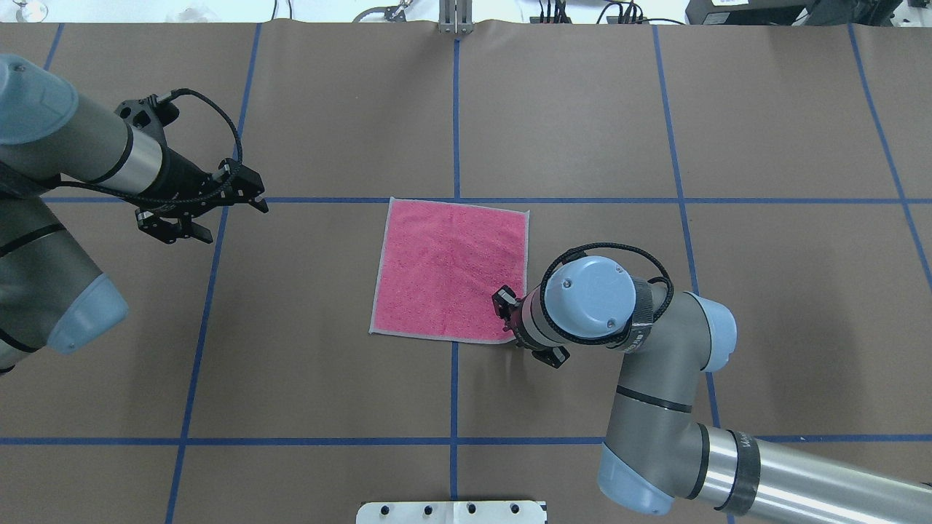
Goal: Fold towel twice with both arms
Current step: 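Lower the right gripper onto the towel corner nearest the robot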
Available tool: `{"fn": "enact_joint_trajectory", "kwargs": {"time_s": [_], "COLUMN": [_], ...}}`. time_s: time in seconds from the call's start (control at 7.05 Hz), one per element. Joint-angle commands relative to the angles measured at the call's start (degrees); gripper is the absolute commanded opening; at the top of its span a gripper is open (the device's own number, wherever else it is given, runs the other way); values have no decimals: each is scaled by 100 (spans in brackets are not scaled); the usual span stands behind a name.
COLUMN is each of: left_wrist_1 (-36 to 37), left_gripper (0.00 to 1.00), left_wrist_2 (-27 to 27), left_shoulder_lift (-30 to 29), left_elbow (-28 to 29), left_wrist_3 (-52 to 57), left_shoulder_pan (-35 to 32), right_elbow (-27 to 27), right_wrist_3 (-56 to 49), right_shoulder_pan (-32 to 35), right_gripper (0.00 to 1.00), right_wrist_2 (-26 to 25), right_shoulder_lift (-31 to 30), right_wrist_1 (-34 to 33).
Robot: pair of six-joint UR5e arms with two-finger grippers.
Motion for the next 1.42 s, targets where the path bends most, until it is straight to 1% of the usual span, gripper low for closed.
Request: {"fn": "enact_joint_trajectory", "kwargs": {"time_s": [0.0,0.14,0.28,0.43,0.57,0.71,0.85,0.99,1.28], "left_wrist_1": [9,9,9,17,9,9,17,18,96], "left_gripper": [100,100,100,100,100,100,100,100,100], "left_wrist_2": [2,2,2,-7,2,19,168,578,958], "left_shoulder_lift": [0,0,0,0,-26,-61,-122,-393,-868], "left_elbow": [0,0,0,17,44,53,70,184,369], "left_wrist_3": [0,0,-9,-61,-323,-334,-386,-805,-1369], "left_shoulder_pan": [0,0,0,0,17,96,210,481,947], "right_elbow": [17,17,34,52,139,209,288,515,588], "right_wrist_3": [0,0,0,-9,-26,-26,-53,-70,-97], "right_shoulder_pan": [1,-8,-51,-95,-157,-183,-166,-140,-78], "right_gripper": [36,30,19,16,6,0,0,0,0], "right_wrist_2": [0,0,-87,-123,-123,-132,-124,-115,-97], "right_shoulder_lift": [-13,-22,-22,-22,-91,-144,-197,-345,-461], "right_wrist_1": [0,0,0,0,0,0,-9,0,0]}}
